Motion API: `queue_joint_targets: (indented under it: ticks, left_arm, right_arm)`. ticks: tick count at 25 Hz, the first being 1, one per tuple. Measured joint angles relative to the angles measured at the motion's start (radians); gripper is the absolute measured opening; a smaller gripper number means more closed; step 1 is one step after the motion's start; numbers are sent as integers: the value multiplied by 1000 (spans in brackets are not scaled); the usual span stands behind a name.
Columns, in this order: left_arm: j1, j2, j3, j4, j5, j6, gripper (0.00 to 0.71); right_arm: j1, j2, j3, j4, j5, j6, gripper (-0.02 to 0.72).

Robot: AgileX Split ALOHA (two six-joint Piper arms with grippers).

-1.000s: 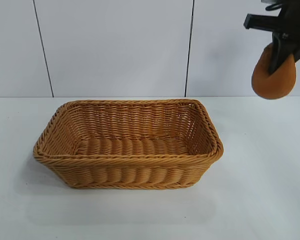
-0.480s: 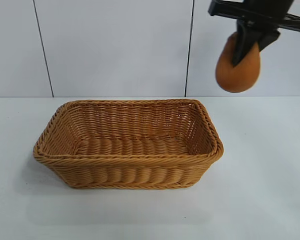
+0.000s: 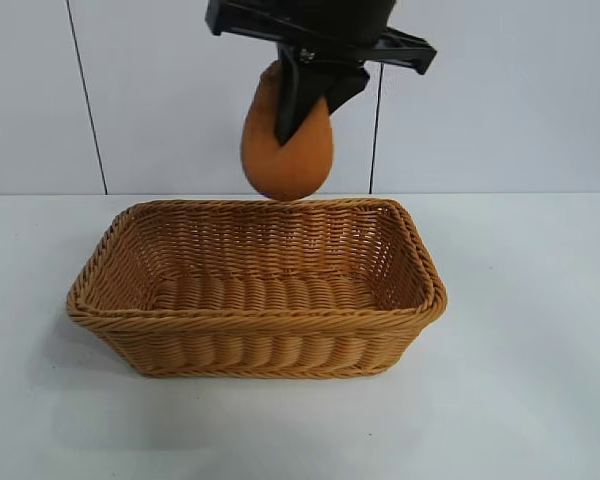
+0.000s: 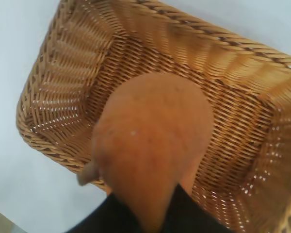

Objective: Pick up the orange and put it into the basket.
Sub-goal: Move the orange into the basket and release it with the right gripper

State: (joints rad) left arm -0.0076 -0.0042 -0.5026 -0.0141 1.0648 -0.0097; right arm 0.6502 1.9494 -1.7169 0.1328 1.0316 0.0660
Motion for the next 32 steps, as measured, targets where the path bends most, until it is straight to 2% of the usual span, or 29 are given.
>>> queue_joint_targets:
  ticks: [10,16,18,19,22,23,24,27,32]
  left_arm:
    - [0,0,0,0,1,0,618]
    - [0,0,0,0,1,0,618]
    - [0,0,0,0,1,0,618]
    - [0,0,0,0,1,0,617]
    - [0,0,0,0,1,0,618]
    - [0,0,0,0,1,0,618]
    - [0,0,0,0,1,0,618]
    - [0,0,0,0,1,0,618]
    - [0,0,0,0,1,0,618]
  right_arm:
    - [10,219,-1,-7,-128,1,-4]
    - [10,236,-1,-7,-145,-4,2]
    - [10,236,-1,-7,-129,-7,80]
    - [10,236,-1,-7,-117,-7,168]
    - [10,236,-1,-6,-88,-8,505]
    - [10,236,-1,-8,-77,-8,582]
    - [10,235,-6,-11,-58,-8,627]
    - [10,235,-46,-34,20,-8,678]
    - [10,235,-213,-95,167,-8,691]
